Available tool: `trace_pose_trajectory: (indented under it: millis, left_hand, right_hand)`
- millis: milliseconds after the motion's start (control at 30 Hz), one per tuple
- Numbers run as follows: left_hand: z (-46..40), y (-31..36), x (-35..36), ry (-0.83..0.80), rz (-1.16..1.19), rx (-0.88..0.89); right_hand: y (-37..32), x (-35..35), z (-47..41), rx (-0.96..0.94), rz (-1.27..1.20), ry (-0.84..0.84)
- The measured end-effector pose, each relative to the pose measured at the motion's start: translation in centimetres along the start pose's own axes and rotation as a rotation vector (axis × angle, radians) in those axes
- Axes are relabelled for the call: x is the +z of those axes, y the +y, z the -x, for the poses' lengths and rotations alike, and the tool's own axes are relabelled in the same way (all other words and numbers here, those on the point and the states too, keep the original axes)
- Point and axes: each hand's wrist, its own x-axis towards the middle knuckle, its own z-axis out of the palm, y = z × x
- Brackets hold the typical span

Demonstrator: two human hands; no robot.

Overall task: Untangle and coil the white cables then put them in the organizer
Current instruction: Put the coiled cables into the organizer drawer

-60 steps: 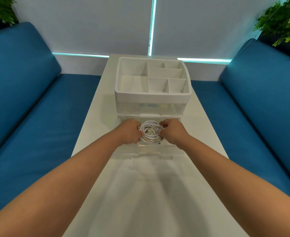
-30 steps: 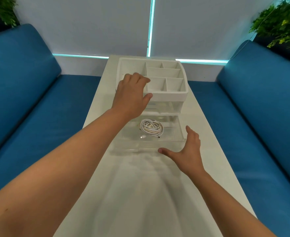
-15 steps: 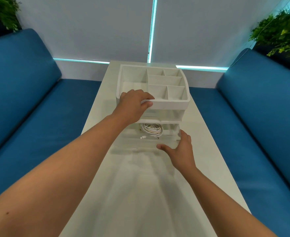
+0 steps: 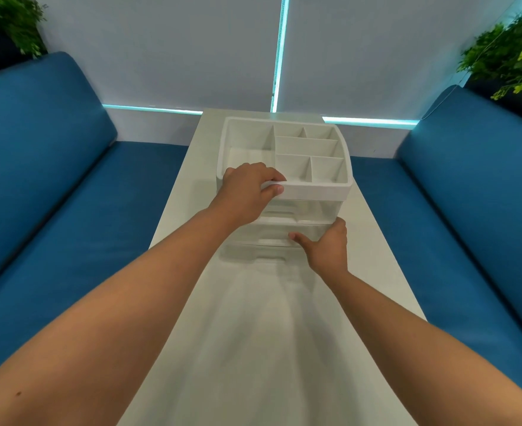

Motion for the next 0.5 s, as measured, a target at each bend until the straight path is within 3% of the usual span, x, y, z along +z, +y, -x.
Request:
trace_pose_trajectory:
  millis: [300, 500]
  left_hand:
    - [-0.1, 0.1, 0.2, 0.015, -0.023, -0.011]
    - [0.1, 0.2, -0.4, -0.044, -0.027, -0.006]
  right_hand:
    - [0.3, 0.2, -0.5, 0.005, 0.040, -0.007]
    - [-0.4, -1.6, -0.1, 0.016, 0.051, -0.119]
